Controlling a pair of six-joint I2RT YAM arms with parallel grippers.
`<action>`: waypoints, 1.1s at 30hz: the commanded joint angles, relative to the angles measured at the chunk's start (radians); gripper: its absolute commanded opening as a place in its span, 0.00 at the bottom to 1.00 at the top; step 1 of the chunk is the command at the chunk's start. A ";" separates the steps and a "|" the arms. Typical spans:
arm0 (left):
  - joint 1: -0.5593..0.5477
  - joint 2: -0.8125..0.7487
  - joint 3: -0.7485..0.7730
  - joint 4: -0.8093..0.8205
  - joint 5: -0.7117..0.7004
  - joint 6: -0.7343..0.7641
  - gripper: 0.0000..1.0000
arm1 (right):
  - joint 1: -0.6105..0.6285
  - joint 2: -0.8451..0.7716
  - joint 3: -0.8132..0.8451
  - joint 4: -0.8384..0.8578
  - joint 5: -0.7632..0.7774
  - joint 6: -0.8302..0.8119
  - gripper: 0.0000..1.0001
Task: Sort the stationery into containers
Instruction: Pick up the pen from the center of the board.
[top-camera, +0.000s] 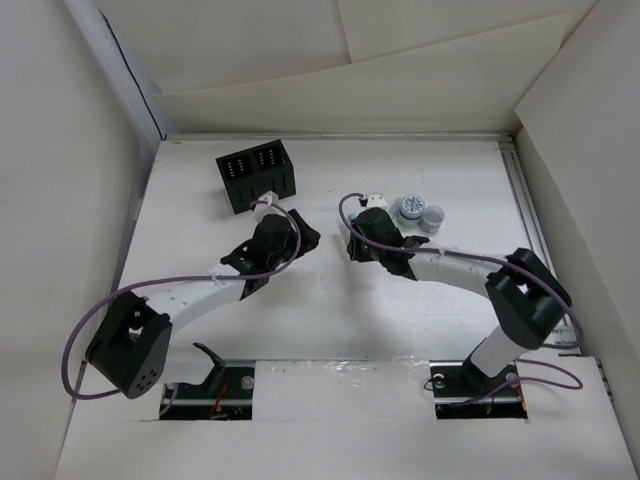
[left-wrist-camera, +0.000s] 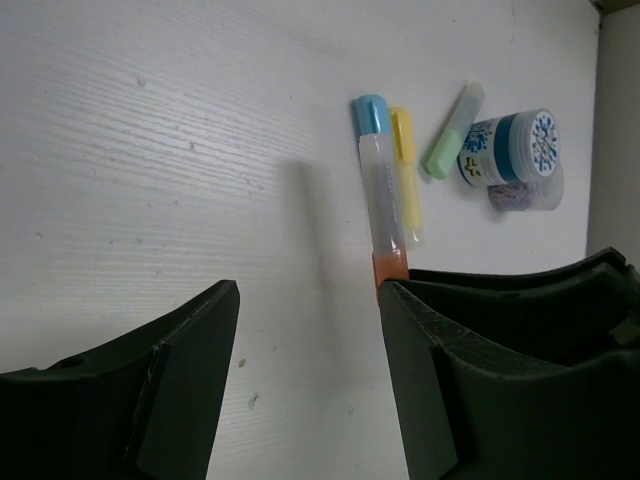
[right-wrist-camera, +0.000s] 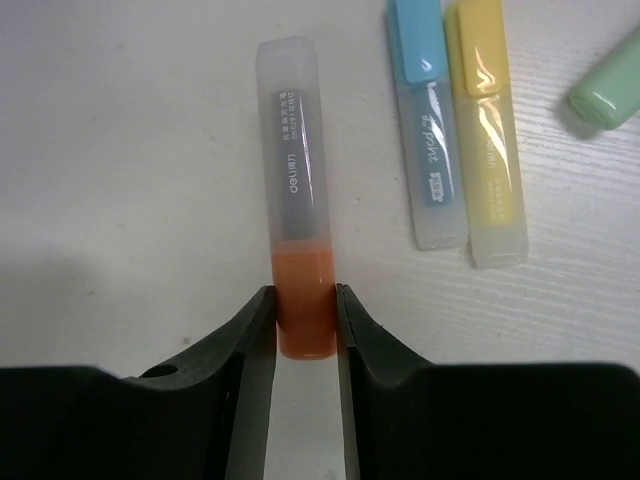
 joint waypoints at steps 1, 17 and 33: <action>0.004 0.007 0.049 0.065 0.039 -0.028 0.55 | 0.018 -0.121 -0.017 0.079 -0.080 0.000 0.13; 0.022 0.069 0.146 0.098 0.084 -0.014 0.55 | 0.036 -0.164 -0.037 0.107 -0.260 -0.058 0.12; 0.042 0.144 0.181 0.030 0.028 -0.024 0.48 | 0.046 -0.224 -0.037 0.137 -0.298 -0.058 0.11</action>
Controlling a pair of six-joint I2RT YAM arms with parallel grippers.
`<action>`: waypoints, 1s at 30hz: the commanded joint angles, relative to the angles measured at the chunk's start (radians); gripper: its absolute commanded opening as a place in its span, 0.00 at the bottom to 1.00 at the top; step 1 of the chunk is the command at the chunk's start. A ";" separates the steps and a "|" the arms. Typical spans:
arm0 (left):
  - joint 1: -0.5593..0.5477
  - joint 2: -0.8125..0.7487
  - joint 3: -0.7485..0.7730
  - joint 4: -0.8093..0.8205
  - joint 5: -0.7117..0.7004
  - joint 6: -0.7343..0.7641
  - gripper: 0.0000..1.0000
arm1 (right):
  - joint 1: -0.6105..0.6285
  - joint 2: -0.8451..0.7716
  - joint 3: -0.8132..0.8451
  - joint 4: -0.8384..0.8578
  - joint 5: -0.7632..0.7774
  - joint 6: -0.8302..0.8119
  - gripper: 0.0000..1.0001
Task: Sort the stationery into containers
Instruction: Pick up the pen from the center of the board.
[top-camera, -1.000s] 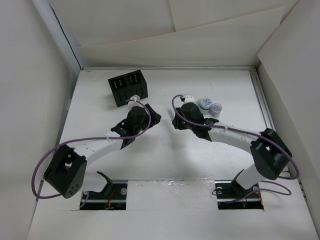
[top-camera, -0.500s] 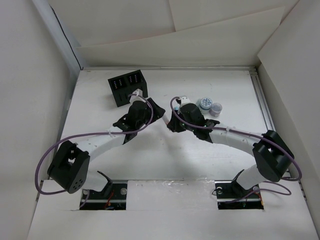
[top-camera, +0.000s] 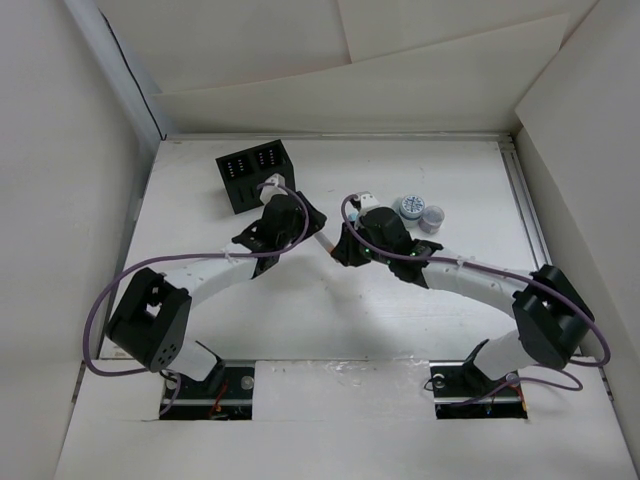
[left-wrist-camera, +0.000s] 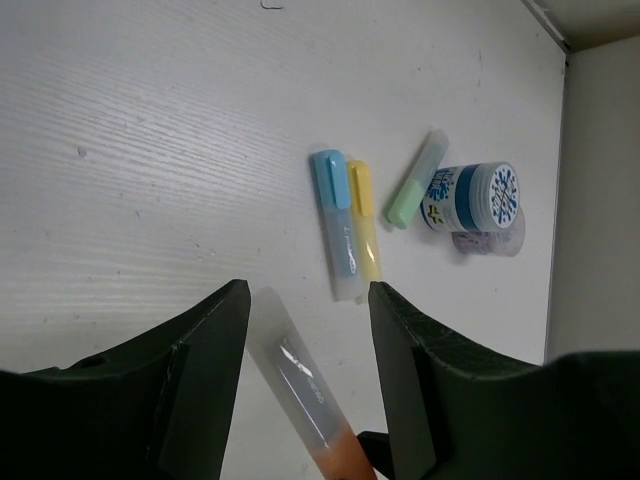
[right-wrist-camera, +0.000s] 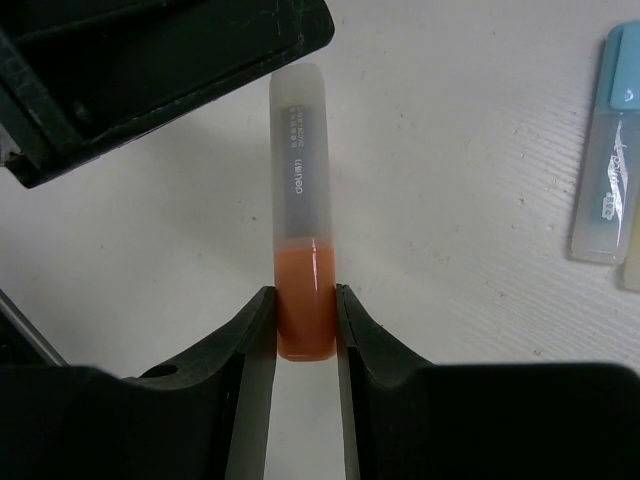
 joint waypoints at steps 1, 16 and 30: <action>0.008 -0.030 0.009 0.007 -0.013 -0.006 0.48 | 0.009 -0.046 0.009 0.077 -0.005 -0.009 0.11; 0.008 -0.060 -0.045 0.036 0.048 -0.024 0.52 | 0.009 -0.055 0.009 0.111 -0.009 0.020 0.08; 0.008 -0.041 -0.045 0.088 0.088 -0.043 0.00 | 0.009 -0.028 0.028 0.134 -0.040 0.038 0.08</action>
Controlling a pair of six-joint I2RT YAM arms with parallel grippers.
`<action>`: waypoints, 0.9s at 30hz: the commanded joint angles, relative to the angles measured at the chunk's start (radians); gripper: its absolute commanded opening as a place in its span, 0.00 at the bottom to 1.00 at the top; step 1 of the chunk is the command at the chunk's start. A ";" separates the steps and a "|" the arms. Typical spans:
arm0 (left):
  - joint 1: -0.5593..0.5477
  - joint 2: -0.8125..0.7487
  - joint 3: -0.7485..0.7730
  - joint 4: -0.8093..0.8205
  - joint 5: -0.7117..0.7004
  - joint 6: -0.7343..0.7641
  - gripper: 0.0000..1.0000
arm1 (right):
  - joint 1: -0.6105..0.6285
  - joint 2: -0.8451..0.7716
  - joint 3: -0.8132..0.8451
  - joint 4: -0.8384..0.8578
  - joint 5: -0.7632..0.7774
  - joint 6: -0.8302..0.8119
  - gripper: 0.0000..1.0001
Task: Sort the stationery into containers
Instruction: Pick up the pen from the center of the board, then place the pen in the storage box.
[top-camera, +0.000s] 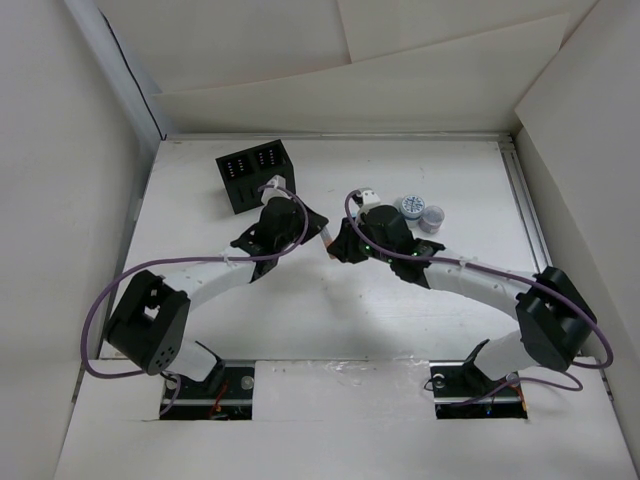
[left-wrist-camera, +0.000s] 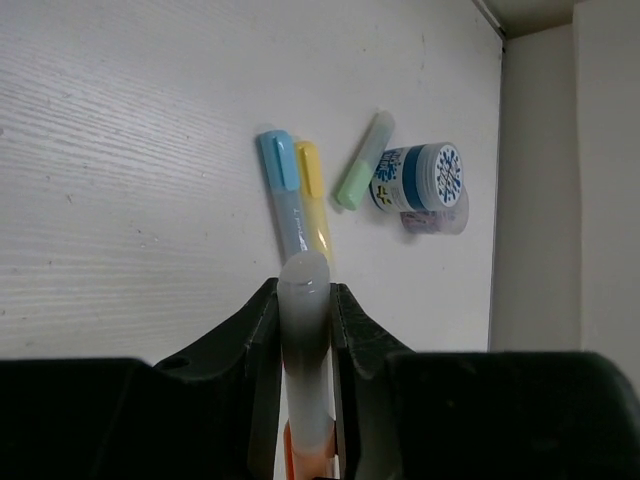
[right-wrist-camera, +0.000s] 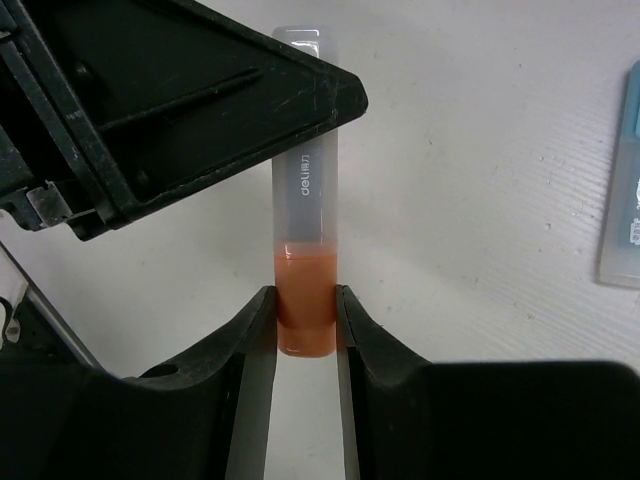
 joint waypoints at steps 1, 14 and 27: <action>0.006 -0.024 -0.014 -0.004 0.007 0.017 0.00 | 0.009 -0.006 0.027 0.082 -0.018 0.003 0.08; 0.041 -0.064 0.057 -0.055 -0.064 0.055 0.00 | 0.009 -0.091 0.036 0.042 0.005 0.032 0.61; 0.336 0.088 0.463 -0.316 -0.327 0.116 0.00 | 0.009 -0.207 -0.007 -0.043 0.131 0.023 0.74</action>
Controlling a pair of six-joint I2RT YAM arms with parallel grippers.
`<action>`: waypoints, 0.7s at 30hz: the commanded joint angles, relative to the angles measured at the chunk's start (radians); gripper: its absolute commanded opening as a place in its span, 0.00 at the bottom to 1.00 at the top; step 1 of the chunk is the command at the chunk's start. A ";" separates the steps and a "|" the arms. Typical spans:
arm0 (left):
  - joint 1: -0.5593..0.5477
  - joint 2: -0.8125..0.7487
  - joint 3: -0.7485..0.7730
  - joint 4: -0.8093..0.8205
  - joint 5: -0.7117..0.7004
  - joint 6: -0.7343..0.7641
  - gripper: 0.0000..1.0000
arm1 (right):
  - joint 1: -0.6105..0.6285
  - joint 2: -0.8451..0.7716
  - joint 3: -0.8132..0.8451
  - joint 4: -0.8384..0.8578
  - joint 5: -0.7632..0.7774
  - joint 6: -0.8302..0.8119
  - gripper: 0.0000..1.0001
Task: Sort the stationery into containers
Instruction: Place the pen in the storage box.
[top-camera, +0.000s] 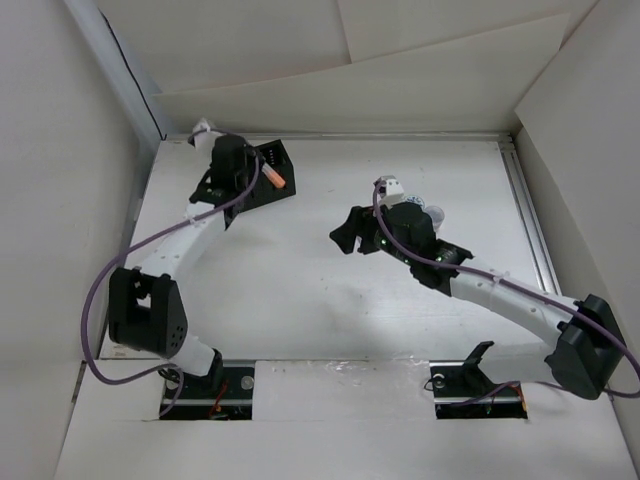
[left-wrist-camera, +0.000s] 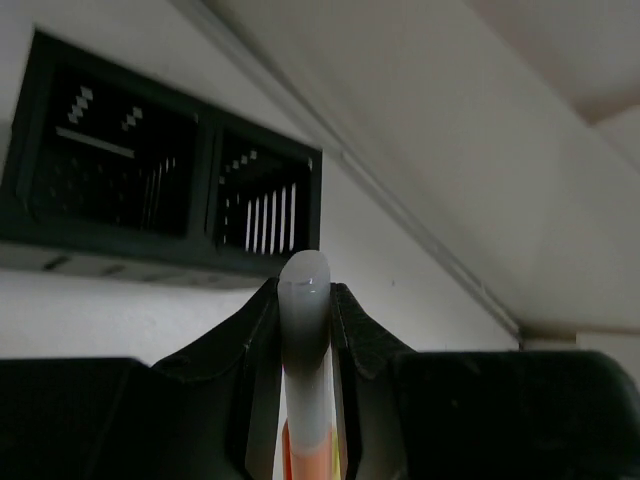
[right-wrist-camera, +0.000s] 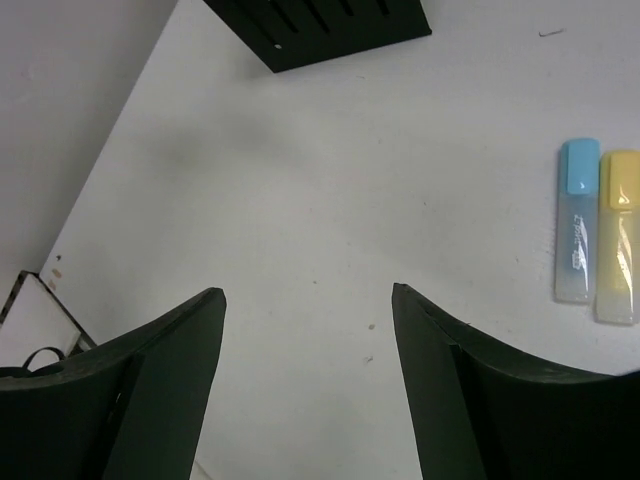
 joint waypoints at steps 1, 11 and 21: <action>0.036 0.078 0.230 -0.138 -0.159 0.060 0.00 | 0.009 -0.023 -0.014 -0.019 0.047 -0.007 0.74; 0.094 0.325 0.545 -0.306 -0.476 0.244 0.00 | 0.009 -0.076 -0.054 -0.019 0.059 -0.007 0.74; 0.094 0.424 0.591 -0.263 -0.593 0.338 0.00 | -0.001 -0.033 -0.054 -0.019 0.059 -0.007 0.74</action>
